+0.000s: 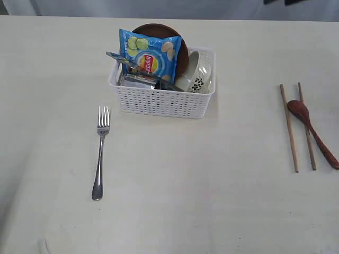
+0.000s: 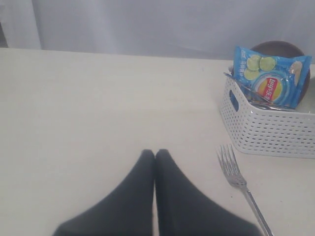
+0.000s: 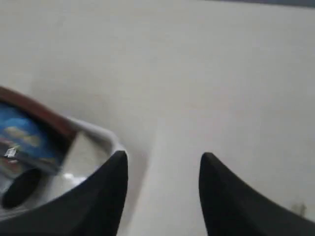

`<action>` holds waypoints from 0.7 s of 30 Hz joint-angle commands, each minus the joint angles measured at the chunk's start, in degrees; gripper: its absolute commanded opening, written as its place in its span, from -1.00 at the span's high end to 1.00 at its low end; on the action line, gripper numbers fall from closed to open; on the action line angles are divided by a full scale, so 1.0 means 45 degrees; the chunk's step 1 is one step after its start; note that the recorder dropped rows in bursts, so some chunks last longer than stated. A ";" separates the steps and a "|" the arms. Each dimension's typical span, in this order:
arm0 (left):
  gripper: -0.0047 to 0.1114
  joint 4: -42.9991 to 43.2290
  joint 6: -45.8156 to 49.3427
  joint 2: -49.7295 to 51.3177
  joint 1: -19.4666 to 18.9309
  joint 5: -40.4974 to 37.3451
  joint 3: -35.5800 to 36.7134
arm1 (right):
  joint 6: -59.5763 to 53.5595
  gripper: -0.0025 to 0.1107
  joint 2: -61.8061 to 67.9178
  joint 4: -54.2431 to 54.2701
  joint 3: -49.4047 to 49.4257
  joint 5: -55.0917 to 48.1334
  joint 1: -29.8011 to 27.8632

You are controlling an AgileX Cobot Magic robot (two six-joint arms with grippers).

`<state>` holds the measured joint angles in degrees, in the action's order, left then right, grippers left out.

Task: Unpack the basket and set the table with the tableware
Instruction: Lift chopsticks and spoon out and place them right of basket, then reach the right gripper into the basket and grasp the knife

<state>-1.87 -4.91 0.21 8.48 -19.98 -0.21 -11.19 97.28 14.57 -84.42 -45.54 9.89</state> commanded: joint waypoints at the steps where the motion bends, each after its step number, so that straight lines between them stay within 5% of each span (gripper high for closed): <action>1: 0.92 0.0012 0.0038 -0.0046 0.0060 0.0027 0.0047 | -0.0965 0.23 -0.0084 0.0180 -0.0582 -0.0030 0.2635; 9: 0.92 0.0012 0.0038 -0.0046 0.0060 0.0027 0.0047 | 0.1237 0.23 0.2331 -0.5115 -0.2175 0.0406 0.6940; 21: 0.92 0.0012 0.0038 -0.0046 0.0060 0.0027 0.0047 | 0.1443 0.23 0.5987 -0.6937 -0.4220 -0.0146 0.8366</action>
<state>-1.87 -4.91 0.21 8.48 -19.98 -0.21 -4.92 122.17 -14.28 -101.98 -45.45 47.26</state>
